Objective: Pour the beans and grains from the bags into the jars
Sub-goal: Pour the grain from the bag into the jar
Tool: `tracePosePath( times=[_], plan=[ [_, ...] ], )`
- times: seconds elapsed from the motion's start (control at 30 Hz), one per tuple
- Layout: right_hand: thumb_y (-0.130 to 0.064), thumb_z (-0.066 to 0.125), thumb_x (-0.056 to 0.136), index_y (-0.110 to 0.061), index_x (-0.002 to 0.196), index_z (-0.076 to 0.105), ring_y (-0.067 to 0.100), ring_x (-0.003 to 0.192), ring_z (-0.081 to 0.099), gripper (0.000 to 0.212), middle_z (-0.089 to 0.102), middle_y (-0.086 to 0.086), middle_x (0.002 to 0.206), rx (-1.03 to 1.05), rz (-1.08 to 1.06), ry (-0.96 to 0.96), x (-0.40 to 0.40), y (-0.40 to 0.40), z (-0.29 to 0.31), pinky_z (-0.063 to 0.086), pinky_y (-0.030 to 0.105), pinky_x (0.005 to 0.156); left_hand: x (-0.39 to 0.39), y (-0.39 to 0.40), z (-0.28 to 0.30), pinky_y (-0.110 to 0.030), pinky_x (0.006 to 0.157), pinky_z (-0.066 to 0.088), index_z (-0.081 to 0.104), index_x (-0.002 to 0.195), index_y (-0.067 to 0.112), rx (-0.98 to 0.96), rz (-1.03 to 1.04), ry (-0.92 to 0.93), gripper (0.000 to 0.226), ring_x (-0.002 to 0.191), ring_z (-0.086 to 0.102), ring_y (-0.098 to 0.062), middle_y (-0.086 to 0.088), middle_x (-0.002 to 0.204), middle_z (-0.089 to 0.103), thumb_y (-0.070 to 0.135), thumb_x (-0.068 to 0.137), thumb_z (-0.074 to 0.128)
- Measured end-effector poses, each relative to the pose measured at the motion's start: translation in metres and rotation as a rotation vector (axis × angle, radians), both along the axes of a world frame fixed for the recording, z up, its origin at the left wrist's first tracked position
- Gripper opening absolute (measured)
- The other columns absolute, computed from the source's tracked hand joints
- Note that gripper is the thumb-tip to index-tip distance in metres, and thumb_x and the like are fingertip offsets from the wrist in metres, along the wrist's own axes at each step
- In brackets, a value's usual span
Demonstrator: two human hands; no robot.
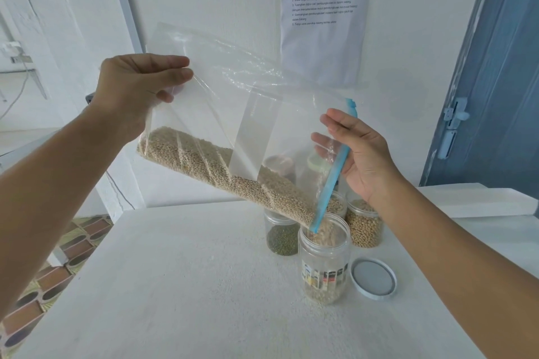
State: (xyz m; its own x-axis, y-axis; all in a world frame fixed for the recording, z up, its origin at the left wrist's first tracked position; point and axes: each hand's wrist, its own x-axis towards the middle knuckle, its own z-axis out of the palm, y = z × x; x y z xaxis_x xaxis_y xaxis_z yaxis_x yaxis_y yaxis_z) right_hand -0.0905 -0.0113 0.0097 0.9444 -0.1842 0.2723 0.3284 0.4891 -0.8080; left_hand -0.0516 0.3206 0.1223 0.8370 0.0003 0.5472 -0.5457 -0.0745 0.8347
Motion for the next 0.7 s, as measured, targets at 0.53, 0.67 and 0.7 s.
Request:
tracePosePath(
  times=[0.53,0.67,0.7],
  plan=[
    [0.001,0.068,0.092,-0.014,0.106,0.079,0.034,0.101,0.076,0.023,0.078,0.005,0.113,0.008,-0.013,0.011,0.0043,-0.0026,-0.0054,0.063,0.040,0.088,0.0060,-0.0036,-0.0043,-0.024,0.067,0.048,0.084,0.084,0.020,-0.015,-0.003,-0.006,0.018,0.066,0.062,-0.010,0.004,0.079,0.079,0.004,0.077,0.087],
    [0.001,0.068,0.092,-0.014,0.107,0.077,0.031,0.099,0.077,0.023,0.078,0.004,0.113,-0.001,-0.007,0.003,0.0042,-0.0011,-0.0040,0.064,0.036,0.084,0.0079,-0.0002,-0.0041,-0.035,0.086,0.054,0.085,0.085,0.019,-0.042,-0.012,0.017,0.017,0.071,0.062,-0.015,0.001,0.081,0.079,0.006,0.074,0.089],
    [0.001,0.068,0.092,-0.014,0.108,0.077,0.031,0.098,0.077,0.024,0.078,0.004,0.113,-0.003,-0.005,0.001,0.0040,-0.0008,-0.0036,0.064,0.035,0.083,0.0080,0.0005,-0.0040,-0.042,0.095,0.054,0.086,0.085,0.019,-0.047,-0.013,0.024,0.017,0.076,0.063,-0.018,0.000,0.084,0.079,0.007,0.073,0.089]
  ],
)
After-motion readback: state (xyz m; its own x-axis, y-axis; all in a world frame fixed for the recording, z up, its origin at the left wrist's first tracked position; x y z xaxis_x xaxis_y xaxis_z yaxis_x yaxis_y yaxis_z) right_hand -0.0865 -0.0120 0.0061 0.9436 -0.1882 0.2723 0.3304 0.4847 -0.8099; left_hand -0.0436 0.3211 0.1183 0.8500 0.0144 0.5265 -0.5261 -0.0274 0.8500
